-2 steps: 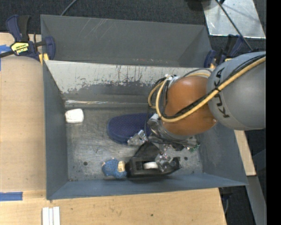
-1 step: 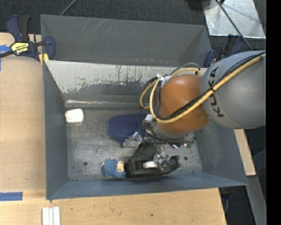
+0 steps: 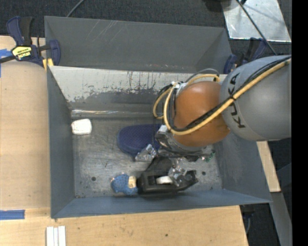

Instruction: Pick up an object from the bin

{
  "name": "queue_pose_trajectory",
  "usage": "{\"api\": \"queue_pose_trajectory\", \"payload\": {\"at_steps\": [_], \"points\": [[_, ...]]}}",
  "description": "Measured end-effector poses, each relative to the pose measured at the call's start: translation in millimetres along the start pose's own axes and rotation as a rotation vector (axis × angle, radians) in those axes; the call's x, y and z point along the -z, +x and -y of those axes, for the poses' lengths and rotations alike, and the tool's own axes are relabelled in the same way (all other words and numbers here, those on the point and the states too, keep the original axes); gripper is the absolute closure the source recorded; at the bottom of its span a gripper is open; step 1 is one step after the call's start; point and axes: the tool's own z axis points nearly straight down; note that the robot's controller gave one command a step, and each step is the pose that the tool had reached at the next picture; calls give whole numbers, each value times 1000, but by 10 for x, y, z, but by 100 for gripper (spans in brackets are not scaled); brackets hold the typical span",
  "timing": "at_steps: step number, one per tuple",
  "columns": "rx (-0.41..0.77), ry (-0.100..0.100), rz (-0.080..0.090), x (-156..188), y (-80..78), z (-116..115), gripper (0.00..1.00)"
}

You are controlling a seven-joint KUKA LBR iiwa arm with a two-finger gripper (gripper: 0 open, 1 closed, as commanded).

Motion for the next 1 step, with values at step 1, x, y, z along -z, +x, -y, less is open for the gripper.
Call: {"api": "queue_pose_trajectory", "payload": {"at_steps": [1], "points": [[-4,-24,12,745,7,39,100]]}}
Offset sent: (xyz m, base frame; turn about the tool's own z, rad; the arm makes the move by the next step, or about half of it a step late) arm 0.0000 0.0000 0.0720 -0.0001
